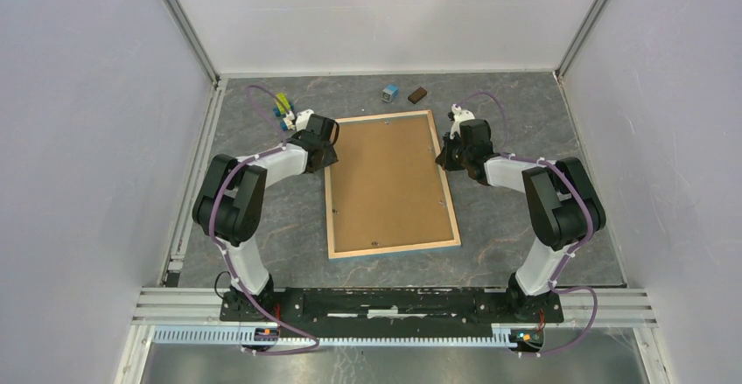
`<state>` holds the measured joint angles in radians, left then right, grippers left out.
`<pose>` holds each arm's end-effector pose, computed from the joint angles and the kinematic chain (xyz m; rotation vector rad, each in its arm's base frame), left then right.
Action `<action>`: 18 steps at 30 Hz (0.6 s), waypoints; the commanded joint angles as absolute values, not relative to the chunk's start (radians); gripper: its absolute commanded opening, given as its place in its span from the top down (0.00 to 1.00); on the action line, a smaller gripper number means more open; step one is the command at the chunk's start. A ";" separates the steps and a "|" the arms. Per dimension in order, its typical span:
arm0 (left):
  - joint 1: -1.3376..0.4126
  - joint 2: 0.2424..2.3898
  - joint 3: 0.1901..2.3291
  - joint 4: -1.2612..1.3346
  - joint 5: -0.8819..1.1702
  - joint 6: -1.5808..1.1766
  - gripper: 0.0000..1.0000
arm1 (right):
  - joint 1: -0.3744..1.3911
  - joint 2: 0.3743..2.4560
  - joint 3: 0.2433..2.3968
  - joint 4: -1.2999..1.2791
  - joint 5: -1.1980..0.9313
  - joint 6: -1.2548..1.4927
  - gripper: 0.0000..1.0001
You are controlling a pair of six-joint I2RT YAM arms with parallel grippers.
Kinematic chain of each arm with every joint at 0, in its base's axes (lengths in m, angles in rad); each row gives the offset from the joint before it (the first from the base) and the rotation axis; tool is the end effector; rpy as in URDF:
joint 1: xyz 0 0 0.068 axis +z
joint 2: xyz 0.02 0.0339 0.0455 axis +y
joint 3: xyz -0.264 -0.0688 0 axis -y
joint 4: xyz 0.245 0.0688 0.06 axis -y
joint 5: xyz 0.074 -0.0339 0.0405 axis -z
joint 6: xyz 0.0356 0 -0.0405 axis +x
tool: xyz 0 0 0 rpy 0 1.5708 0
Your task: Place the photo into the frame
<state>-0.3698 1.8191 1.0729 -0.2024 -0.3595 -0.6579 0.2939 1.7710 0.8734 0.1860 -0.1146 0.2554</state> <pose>0.3477 -0.1213 0.1599 -0.4895 2.3854 0.0005 0.3386 0.1067 0.1467 -0.1052 2.3095 0.4147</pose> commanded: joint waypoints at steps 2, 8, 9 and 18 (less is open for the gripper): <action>-0.362 1.832 1.078 -0.185 -0.374 -0.652 0.44 | 0.311 1.837 0.851 0.046 -0.170 0.223 1.00; -0.358 1.848 1.092 -0.194 -0.379 -0.648 0.49 | 0.311 1.838 0.853 0.048 -0.172 0.225 1.00; -0.358 1.851 1.094 -0.197 -0.379 -0.648 0.50 | 0.311 1.839 0.853 0.048 -0.170 0.224 1.00; -0.355 1.837 1.091 -0.207 -0.360 -0.645 0.48 | 0.311 1.838 0.856 0.048 -0.171 0.224 1.00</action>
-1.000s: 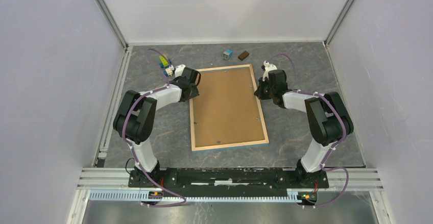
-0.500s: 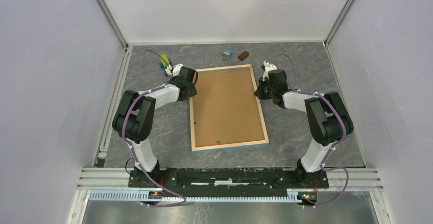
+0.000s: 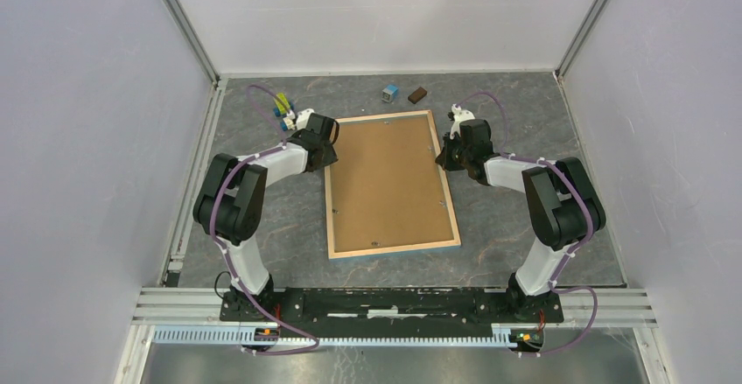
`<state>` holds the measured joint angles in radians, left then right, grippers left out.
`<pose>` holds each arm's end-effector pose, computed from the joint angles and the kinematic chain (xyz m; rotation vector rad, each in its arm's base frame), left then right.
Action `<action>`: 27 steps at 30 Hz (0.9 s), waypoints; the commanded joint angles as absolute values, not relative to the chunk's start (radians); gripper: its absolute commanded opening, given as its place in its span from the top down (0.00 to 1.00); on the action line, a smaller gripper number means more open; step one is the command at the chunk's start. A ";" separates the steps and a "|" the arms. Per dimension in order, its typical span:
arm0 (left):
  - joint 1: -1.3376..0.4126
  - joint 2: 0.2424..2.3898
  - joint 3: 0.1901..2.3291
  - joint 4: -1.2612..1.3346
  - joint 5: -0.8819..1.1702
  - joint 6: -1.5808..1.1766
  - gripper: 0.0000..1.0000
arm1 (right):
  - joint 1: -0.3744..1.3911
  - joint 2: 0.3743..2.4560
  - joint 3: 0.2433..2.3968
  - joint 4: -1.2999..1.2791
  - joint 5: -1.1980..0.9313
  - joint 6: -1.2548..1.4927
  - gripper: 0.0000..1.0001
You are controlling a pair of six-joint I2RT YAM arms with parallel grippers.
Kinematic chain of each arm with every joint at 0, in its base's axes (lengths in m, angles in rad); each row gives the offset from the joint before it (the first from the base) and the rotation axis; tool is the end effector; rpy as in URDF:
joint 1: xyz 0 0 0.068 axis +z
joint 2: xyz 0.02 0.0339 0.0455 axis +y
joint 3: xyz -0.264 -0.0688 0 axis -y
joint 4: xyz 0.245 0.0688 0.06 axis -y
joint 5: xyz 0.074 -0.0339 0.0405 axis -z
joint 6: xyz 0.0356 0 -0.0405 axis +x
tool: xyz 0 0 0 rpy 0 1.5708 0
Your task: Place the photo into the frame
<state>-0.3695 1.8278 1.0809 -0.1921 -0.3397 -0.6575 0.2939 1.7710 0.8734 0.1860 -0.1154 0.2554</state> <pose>0.3504 -0.1230 0.1596 -0.4839 2.3871 -0.0272 0.3386 0.1068 0.1467 -0.1056 2.3095 0.4157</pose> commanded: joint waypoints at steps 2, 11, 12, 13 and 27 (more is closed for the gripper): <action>-0.356 1.819 1.083 -0.217 -0.344 -0.645 0.45 | 0.311 1.839 0.857 0.048 -0.169 0.225 1.00; -0.358 1.593 0.958 -0.280 -0.227 -0.665 0.15 | 0.311 1.829 0.845 0.055 -0.115 0.254 1.00; -0.361 1.569 0.945 -0.298 -0.212 -0.664 0.14 | 0.312 1.819 0.837 0.056 -0.096 0.261 1.00; -0.364 1.543 0.936 -0.322 -0.191 -0.661 0.13 | 0.311 1.809 0.831 0.058 -0.081 0.269 1.00; -0.739 1.230 0.729 -0.375 -0.023 -0.827 0.11 | 0.311 1.491 0.574 0.039 0.222 0.561 1.00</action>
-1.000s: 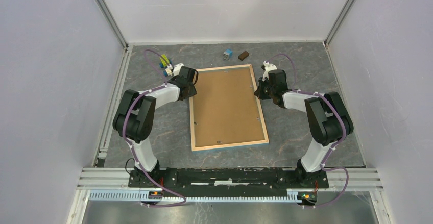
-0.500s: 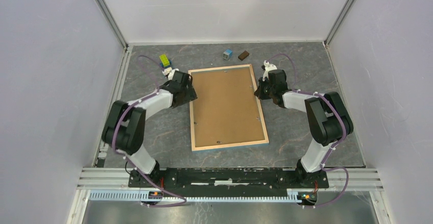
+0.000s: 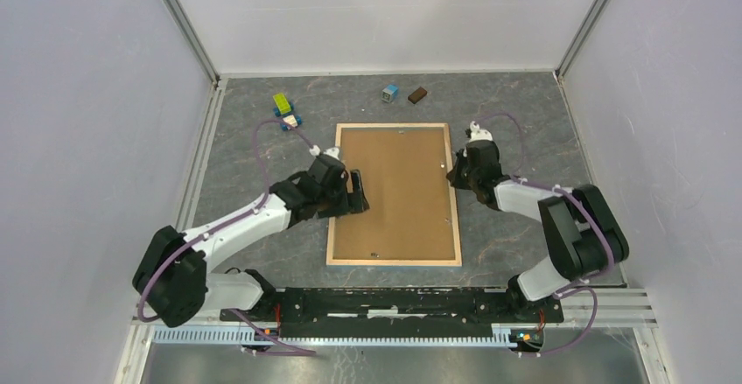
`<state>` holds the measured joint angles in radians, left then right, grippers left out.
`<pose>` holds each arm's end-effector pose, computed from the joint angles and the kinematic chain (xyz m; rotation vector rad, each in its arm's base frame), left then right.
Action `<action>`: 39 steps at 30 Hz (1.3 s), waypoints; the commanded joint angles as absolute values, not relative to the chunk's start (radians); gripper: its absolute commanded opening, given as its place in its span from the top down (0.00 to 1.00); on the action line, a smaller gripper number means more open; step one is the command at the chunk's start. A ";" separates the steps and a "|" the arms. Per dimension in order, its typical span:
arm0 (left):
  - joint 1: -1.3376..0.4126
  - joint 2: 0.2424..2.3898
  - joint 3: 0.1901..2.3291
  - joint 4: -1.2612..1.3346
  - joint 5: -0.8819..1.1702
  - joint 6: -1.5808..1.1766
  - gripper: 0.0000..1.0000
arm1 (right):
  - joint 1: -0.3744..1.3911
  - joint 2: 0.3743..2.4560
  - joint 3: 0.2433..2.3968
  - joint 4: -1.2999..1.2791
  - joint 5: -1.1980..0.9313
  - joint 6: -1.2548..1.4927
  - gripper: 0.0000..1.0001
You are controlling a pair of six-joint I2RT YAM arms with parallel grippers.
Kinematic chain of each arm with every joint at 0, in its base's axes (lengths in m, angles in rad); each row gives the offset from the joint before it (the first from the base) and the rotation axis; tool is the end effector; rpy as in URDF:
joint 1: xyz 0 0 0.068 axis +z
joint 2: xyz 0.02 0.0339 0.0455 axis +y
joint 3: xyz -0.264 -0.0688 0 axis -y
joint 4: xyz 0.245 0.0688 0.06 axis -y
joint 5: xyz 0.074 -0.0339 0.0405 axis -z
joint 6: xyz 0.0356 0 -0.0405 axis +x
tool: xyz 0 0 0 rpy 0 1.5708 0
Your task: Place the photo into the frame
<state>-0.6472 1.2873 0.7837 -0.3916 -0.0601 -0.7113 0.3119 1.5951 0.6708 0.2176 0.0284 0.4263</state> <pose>0.2073 -0.1540 0.2158 -0.1080 2.5321 -0.5000 0.2908 0.0927 0.1468 0.1467 2.2976 0.3525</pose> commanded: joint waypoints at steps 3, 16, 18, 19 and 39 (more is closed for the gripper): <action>-0.804 1.192 0.653 -0.297 -0.068 -0.985 0.15 | 0.304 1.375 0.475 -0.023 0.370 0.709 1.00; -1.107 1.208 0.598 -0.225 -0.280 -1.320 0.13 | 0.285 1.068 0.231 -0.111 0.482 1.071 1.00; -1.108 1.235 0.589 -0.190 -0.289 -1.319 0.16 | 0.285 1.033 0.204 -0.095 0.465 1.092 1.00; -1.108 1.245 0.588 -0.188 -0.311 -1.320 0.17 | 0.285 1.014 0.183 -0.064 0.437 1.079 1.00; -0.729 1.379 0.576 -0.114 -0.229 -0.954 0.17 | 0.285 0.882 0.297 -0.078 0.263 0.371 0.27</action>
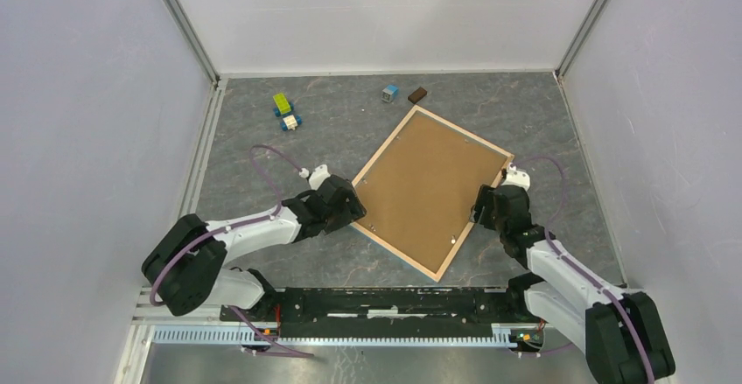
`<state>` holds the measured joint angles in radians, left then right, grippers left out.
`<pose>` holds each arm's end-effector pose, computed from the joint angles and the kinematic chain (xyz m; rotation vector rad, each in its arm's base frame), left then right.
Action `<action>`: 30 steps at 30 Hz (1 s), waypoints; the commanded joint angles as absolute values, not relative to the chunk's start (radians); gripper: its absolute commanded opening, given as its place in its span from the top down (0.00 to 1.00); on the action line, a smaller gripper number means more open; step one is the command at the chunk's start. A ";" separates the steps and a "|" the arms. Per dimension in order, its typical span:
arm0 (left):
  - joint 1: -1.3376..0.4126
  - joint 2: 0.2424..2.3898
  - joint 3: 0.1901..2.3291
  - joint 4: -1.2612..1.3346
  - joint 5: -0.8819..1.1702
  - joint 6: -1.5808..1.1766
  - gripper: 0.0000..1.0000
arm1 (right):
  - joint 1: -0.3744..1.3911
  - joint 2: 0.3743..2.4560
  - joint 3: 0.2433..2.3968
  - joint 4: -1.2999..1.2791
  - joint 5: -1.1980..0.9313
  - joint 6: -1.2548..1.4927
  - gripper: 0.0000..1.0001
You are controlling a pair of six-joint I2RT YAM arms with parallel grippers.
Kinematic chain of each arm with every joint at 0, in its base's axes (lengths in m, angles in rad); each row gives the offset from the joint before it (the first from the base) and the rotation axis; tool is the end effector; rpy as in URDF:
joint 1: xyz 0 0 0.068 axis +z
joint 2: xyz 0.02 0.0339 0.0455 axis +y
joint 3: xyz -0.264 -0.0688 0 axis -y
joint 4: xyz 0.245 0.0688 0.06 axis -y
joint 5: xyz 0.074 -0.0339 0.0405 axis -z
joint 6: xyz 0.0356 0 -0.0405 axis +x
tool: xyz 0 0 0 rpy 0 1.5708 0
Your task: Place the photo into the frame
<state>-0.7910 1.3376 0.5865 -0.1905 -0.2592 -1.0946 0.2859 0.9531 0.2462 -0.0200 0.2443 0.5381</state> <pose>0.1772 -0.1662 0.1594 -0.4884 2.4833 -0.4722 0.1689 0.0407 0.1431 0.4101 2.2390 0.1529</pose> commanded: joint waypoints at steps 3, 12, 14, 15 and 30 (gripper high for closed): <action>-0.672 1.425 0.596 -0.097 -0.215 -0.909 0.15 | 0.285 0.884 0.358 -0.042 0.319 0.317 0.08; -0.609 1.548 0.647 -0.059 -0.077 -0.841 0.11 | 0.284 1.372 0.803 0.055 0.336 0.287 0.02; -0.609 1.557 0.632 -0.028 -0.045 -0.842 0.10 | 0.280 1.484 0.911 0.063 0.353 0.283 0.02; -0.610 1.551 0.626 -0.019 -0.045 -0.840 0.09 | 0.275 1.531 0.971 0.067 0.356 0.274 0.02; -0.629 1.377 0.476 0.099 -0.157 -0.909 0.03 | 0.052 2.125 1.547 -0.122 0.063 0.167 0.02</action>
